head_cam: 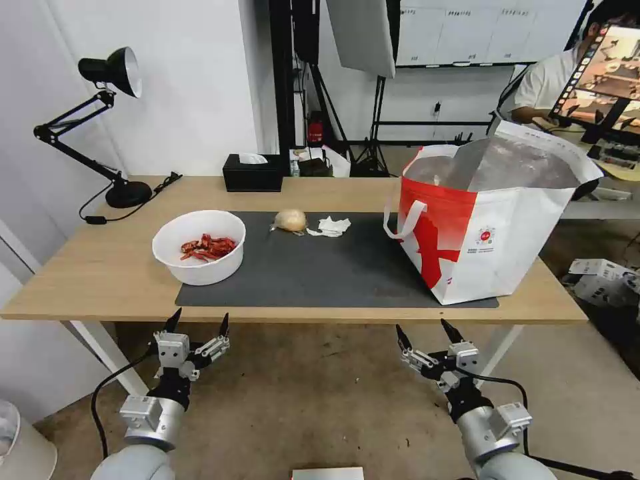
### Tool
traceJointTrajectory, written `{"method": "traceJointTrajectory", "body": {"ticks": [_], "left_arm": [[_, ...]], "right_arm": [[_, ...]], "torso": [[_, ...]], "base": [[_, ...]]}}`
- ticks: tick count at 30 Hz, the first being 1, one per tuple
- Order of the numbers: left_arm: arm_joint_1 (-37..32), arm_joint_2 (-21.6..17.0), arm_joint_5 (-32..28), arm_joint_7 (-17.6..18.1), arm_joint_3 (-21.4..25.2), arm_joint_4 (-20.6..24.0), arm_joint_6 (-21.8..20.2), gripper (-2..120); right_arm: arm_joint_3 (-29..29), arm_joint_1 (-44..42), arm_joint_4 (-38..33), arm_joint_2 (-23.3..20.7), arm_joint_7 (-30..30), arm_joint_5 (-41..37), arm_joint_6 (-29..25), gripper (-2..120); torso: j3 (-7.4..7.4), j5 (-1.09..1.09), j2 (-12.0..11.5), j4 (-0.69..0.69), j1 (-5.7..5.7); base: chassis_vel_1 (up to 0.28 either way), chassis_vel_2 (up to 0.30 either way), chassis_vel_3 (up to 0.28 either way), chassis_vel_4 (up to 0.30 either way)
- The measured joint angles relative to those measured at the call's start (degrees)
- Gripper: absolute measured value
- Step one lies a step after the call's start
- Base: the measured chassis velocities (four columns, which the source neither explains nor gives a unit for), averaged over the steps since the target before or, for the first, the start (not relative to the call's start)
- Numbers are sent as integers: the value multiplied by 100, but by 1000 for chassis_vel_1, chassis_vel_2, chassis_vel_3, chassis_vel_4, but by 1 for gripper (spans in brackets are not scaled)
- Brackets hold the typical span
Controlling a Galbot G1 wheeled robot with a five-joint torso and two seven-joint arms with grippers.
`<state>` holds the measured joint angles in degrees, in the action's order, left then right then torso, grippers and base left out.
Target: Pick up the trash from the table and place it into the takeout bag.
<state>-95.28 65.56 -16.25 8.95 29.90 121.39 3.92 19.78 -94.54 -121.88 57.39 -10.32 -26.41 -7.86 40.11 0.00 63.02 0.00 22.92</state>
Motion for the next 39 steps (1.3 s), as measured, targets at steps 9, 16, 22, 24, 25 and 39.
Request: {"method": "traceJointTrajectory", "body": {"ticks": [9, 16, 22, 24, 25, 39], "left_arm": [[95, -36, -16, -13, 24, 18, -24, 100], [86, -51, -63, -13, 121, 51, -31, 100], [58, 20, -61, -10, 157, 49, -35, 100], [43, 56, -59, -11, 160, 48, -34, 100], [13, 92, -59, -8, 167, 47, -31, 100], [-52, 255, 13, -13, 191, -75, 5, 100]], "right_arm": [[-867, 1641, 239, -1005, 665, -1112, 183, 100], [-2603, 4134, 1153, -1337, 691, -1774, 412, 100], [-4177, 6278, 2214, -760, 19, -2067, 942, 100], [-4478, 6605, 2431, -564, -189, -2109, 1097, 100], [-4698, 6862, 2614, -369, -443, -2159, 1283, 100], [-5096, 8374, 5520, 1777, -2593, -2656, 2199, 100]], "torso": [[1, -1, 0, 0, 0], [1, -1, 0, 3, 1], [1, -5, -1, 1, 1], [2, -1, -1, 2, 2], [2, 0, -1, 1, 2], [1, -2, -1, 0, 1]], "base": [[0, 0, 0, 0], [0, 0, 0, 0], [0, 0, 0, 0], [0, 0, 0, 0], [0, 0, 0, 0], [0, 0, 0, 0]]}}
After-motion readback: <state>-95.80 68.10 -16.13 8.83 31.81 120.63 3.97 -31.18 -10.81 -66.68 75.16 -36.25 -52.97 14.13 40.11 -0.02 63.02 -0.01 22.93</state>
